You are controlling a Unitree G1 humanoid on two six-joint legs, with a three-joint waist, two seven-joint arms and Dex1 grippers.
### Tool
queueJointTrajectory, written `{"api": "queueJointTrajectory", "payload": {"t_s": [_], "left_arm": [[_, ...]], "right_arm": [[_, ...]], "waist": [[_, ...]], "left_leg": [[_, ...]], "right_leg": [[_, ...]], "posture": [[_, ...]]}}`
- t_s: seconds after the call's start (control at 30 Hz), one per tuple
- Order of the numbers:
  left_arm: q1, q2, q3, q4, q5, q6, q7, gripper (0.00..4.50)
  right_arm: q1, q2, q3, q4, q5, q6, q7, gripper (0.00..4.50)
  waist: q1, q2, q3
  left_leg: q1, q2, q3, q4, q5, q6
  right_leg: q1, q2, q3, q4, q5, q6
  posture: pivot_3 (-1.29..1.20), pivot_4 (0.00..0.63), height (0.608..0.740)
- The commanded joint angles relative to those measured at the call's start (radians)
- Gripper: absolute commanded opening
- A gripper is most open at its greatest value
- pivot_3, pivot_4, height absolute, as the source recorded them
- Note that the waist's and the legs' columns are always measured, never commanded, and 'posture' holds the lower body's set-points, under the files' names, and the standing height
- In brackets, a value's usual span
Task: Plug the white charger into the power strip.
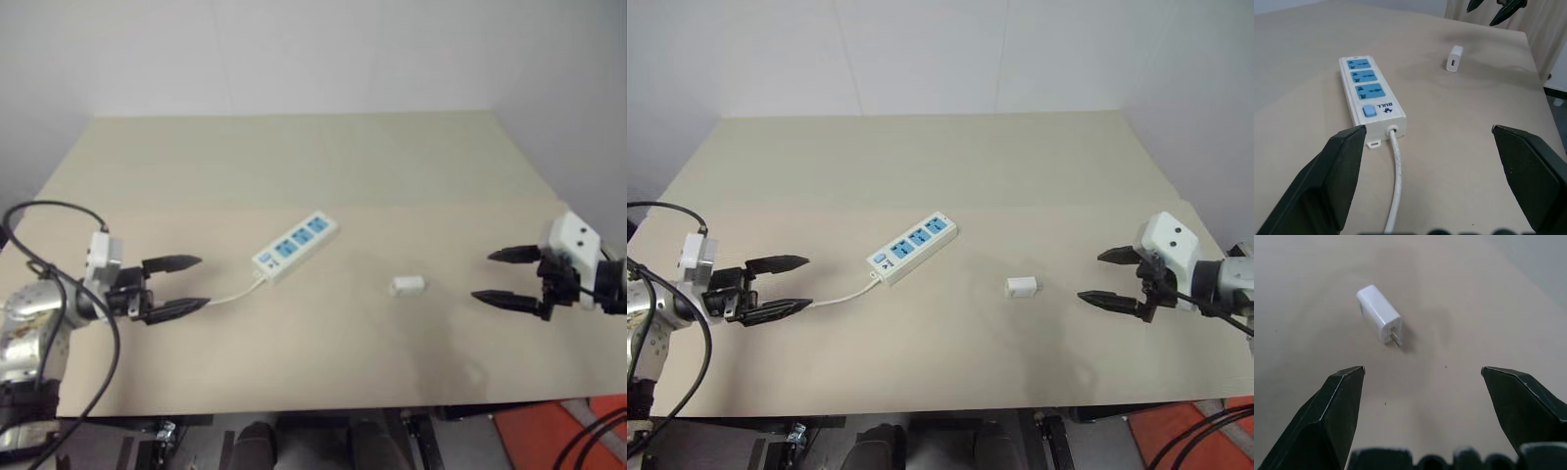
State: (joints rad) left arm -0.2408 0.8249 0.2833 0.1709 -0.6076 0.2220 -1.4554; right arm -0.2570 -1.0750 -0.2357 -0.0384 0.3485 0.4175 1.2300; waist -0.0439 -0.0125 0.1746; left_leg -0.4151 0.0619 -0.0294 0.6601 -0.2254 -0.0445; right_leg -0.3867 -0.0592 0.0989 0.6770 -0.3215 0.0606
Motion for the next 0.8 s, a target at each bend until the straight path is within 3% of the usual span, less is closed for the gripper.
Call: {"api": "queueJointTrajectory", "payload": {"t_s": [0.03,0.47,0.63,0.8], "left_arm": [[0.003,0.015,0.044,-0.037,-0.024,0.0,0.015,4.49],[-0.086,-0.047,-0.017,0.042,0.051,-0.104,0.042,4.49],[-0.127,-0.115,-0.032,0.067,0.066,-0.138,0.091,4.49],[-0.148,-0.275,-0.069,0.095,0.136,-0.261,0.232,4.49]], "right_arm": [[-0.029,-0.01,0.0,-0.008,0.022,0.02,0.003,4.5],[0.029,0.02,-0.024,-0.094,0.034,0.013,-0.072,4.5],[0.055,0.061,-0.036,-0.154,0.048,0.01,-0.128,4.5],[0.066,0.107,-0.041,-0.236,0.059,0.022,-0.199,4.5]], "waist": [[0.001,0.0,0.0],[0.004,0.0,0.0],[0.003,0.0,0.0],[0.007,0.0,0.0]], "left_leg": [[0.0,0.0,0.0,0.0,0.0,0.0],[0.0,0.0,0.0,0.0,0.0,0.0],[0.0,0.0,0.0,0.001,0.0,0.0],[0.0,-0.001,0.0,0.001,0.0,0.0]], "right_leg": [[0.0,0.0,0.0,0.0,0.0,0.0],[0.0,0.0,0.0,0.0,0.0,0.0],[0.0,0.0,0.0,0.001,0.0,0.0],[0.0,0.0,0.0,0.002,0.0,0.0]], "posture": [[0.0,0.15,0.74],[0.0,0.15,0.74],[0.0,0.15,0.74],[0.0,0.15,0.74]]}}
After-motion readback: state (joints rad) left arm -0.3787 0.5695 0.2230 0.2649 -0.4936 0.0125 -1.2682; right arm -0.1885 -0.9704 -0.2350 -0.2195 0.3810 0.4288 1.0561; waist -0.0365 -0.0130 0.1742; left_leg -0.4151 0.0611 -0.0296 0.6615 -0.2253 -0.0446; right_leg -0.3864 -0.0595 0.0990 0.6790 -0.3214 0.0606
